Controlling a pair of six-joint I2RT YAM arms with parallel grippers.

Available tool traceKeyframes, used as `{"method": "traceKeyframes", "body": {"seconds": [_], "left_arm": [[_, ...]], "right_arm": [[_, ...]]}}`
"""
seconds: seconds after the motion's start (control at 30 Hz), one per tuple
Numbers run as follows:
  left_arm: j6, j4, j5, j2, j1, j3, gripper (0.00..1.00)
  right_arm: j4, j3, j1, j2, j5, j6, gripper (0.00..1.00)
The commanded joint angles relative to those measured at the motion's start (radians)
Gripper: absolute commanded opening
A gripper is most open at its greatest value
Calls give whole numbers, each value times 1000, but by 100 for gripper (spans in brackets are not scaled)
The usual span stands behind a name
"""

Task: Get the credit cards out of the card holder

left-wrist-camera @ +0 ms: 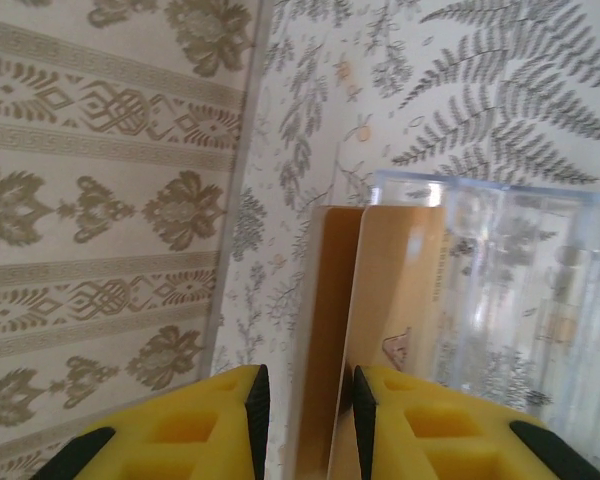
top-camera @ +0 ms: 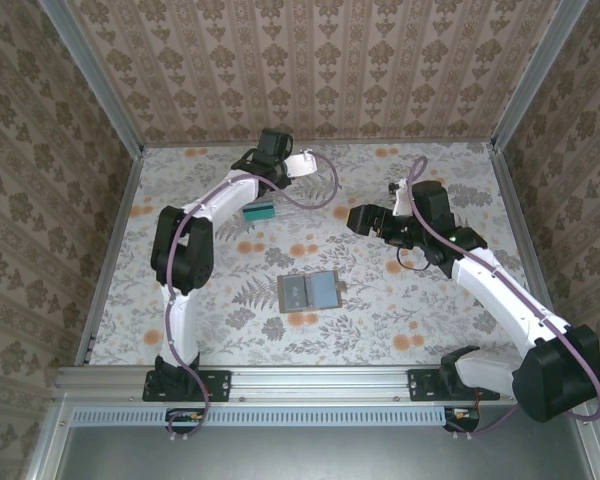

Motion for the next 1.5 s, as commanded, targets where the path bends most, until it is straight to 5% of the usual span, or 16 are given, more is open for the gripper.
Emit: {"method": "traceKeyframes", "body": {"seconds": [0.0,0.7,1.03,1.23,1.47], "left_arm": [[-22,47,-50,34,9,25,31],[-228,4,-44,-83,4,80,44],[-650,-160,6,-310,-6,11,59],[-976,-285,109,-464,-6,-129,58],[-1363,-270,281,-668,-7,-476,50]], "right_arm": [[27,-17,-5,-28,-18,21,100],[27,-14,-5,-8,-27,15,100],[-8,-17,26,37,14,-51,94],[-18,-28,89,87,53,-80,75],[-22,-46,212,170,108,-97,56]]}}
